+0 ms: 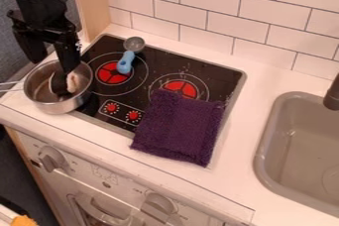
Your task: Move the violet towel in the upper right side of the burner
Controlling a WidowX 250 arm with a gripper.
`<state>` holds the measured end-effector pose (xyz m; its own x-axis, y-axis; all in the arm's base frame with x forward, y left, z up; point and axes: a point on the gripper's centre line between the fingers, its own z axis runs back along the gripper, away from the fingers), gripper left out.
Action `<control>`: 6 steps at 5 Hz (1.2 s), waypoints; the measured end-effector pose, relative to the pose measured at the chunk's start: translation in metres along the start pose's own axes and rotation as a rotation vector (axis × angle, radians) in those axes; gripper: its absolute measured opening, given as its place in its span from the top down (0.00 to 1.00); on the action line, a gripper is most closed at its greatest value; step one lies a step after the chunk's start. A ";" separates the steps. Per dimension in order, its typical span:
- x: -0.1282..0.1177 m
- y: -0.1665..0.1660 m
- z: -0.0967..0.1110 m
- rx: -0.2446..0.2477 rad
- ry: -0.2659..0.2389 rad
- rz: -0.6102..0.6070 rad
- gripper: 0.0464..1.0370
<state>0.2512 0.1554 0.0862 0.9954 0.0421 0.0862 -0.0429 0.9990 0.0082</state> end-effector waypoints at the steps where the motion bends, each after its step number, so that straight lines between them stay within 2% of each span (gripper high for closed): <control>1: -0.003 -0.003 -0.007 -0.020 0.018 0.003 0.04; 2: -0.017 -0.032 0.018 -0.065 -0.050 -0.019 0.04; 3: -0.034 -0.062 0.034 -0.074 -0.113 -0.071 0.04; 4: -0.045 -0.095 0.025 -0.090 -0.098 -0.120 0.04; 5: -0.034 -0.125 0.003 -0.073 -0.057 -0.113 0.04; 6: -0.020 -0.140 -0.014 -0.061 -0.042 -0.073 0.04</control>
<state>0.2384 0.0148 0.0693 0.9911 -0.0304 0.1295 0.0364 0.9984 -0.0444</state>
